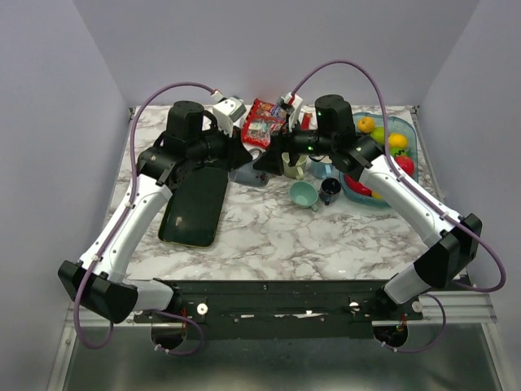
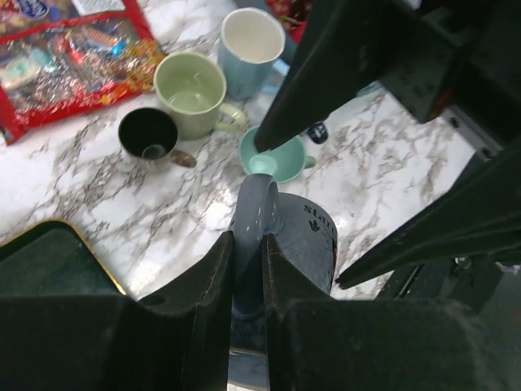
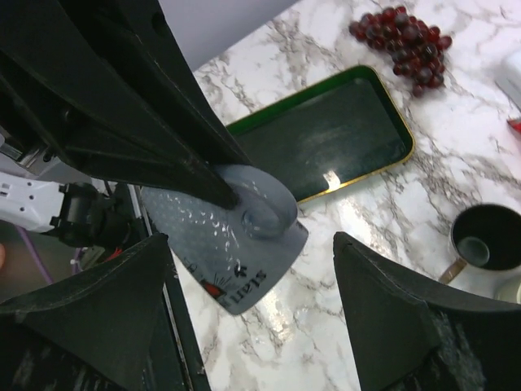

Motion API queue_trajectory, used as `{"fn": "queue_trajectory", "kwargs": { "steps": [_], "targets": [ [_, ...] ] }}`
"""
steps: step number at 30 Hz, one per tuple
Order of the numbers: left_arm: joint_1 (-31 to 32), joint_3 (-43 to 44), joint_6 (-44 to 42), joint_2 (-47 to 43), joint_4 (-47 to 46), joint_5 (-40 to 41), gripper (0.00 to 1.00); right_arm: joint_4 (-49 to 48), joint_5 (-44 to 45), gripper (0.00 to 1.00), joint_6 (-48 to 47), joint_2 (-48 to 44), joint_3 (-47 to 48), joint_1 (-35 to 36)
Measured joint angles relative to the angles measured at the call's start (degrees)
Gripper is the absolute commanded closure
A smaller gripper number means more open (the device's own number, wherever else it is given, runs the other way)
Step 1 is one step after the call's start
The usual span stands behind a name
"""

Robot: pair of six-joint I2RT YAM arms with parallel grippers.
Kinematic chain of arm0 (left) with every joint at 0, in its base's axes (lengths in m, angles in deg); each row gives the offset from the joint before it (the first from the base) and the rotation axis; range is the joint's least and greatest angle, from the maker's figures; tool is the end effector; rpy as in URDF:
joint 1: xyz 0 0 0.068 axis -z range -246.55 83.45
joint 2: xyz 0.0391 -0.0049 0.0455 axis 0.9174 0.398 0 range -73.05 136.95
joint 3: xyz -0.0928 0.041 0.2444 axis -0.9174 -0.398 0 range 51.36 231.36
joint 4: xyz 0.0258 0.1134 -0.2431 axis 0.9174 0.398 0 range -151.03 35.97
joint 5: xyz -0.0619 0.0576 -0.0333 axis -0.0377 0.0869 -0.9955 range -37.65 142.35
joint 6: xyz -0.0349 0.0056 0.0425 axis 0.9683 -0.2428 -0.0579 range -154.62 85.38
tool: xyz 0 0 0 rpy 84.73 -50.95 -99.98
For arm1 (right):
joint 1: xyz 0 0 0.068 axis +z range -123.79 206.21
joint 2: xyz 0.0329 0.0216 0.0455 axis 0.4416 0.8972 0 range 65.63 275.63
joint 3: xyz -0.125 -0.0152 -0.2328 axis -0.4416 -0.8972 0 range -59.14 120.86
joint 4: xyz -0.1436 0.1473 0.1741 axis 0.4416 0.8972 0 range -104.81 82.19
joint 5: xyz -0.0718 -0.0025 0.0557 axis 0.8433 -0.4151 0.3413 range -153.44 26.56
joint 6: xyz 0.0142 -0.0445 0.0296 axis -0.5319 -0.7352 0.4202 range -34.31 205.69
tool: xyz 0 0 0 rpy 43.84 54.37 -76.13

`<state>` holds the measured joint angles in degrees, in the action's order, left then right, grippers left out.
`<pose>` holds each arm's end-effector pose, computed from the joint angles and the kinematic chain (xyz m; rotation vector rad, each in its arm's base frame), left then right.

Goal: Turn the mug right side up

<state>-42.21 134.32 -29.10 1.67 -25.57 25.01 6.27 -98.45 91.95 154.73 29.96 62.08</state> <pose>0.2576 -0.1354 0.4066 0.6392 1.9851 -0.8090 0.2851 0.2326 0.3913 -0.9185 1.8012 1.0688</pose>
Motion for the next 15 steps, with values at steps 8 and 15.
{"fn": "queue_trajectory", "kwargs": {
  "steps": [8,15],
  "targets": [
    [0.00,1.79,-0.15,-1.27,0.50,-7.39,1.00,-2.97,-4.55,0.38,-0.35,-0.17,0.00,0.00],
    [0.00,2.14,-2.14,-1.55,2.34,-9.86,1.00,-3.98,-9.03,0.51,0.17,-0.24,-0.02,0.00]
  ]
}}
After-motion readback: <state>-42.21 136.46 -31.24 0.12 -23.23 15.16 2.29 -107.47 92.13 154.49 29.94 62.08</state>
